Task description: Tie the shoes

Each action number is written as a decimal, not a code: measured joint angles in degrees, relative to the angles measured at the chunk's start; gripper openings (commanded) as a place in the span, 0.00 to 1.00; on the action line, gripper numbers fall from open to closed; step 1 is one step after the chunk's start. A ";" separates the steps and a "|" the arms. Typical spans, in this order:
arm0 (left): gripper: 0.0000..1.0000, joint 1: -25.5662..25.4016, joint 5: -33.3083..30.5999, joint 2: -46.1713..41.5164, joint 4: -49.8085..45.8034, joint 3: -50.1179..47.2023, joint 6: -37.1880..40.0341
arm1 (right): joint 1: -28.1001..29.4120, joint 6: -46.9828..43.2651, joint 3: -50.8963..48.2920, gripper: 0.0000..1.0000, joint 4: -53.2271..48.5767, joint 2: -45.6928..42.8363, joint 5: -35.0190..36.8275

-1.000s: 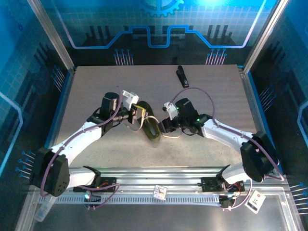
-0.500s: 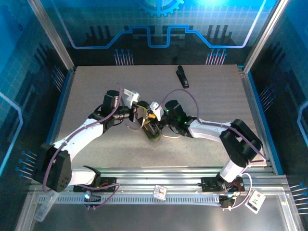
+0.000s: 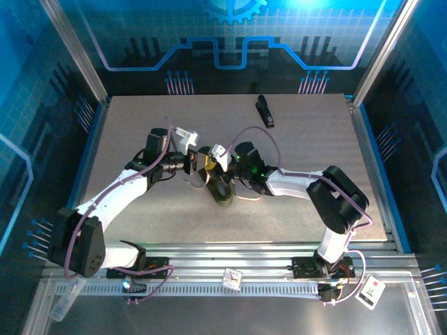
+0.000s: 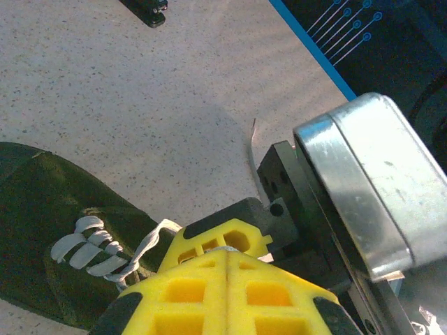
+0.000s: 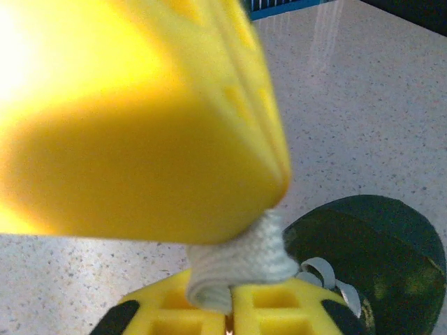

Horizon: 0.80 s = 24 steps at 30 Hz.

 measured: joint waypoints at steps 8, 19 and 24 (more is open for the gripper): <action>0.19 0.94 0.76 -1.36 -0.17 -0.57 0.17 | 0.00 -0.26 0.02 0.00 0.74 0.00 -0.37; 0.51 3.48 0.94 -10.29 6.32 -9.40 5.05 | 0.00 -0.31 0.17 0.00 -0.13 0.00 -0.92; 0.51 3.52 1.42 -10.95 12.63 -14.10 8.41 | 0.00 -0.74 0.20 0.00 -1.05 0.00 -1.31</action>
